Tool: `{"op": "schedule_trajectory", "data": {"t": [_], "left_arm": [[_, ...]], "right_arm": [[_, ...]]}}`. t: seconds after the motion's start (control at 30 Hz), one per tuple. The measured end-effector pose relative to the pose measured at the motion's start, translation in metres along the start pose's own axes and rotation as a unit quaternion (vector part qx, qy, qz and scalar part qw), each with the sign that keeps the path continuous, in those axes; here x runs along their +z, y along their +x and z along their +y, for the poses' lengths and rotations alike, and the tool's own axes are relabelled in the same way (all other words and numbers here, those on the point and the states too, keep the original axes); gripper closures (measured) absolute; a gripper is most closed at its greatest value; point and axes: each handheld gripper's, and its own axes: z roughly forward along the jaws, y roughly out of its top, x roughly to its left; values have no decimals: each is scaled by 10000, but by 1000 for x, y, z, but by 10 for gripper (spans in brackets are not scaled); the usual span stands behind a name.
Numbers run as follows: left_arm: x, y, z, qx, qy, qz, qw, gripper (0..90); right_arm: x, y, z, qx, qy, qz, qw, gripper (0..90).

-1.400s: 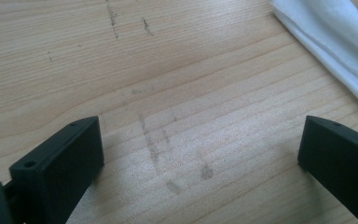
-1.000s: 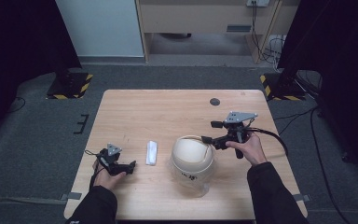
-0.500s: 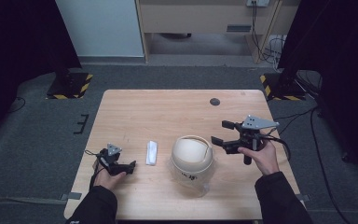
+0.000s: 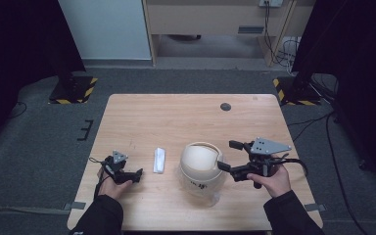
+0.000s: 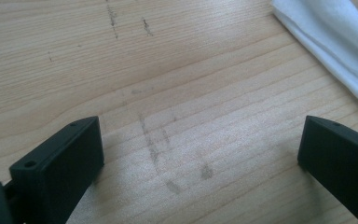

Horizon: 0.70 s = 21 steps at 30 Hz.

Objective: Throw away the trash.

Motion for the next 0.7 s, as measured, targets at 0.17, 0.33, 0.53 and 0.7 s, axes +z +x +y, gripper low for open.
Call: {"op": "schedule_trajectory", "data": {"t": [0.17,0.33,0.53,0.7], "left_arm": [[0,0,0,-1,1,0,10000,0],[0,0,0,-2,-1,0,10000,0],[0,0,0,-2,0,0,10000,0],[0,0,0,-1,0,0,10000,0]], "right_arm": [[4,7,-3,-72,56,88,9999,107],[8,14,-1,-185,136,148,9996,110],[15,17,-5,-285,268,142,9991,106],[18,17,-5,-243,285,116,9992,94]]}}
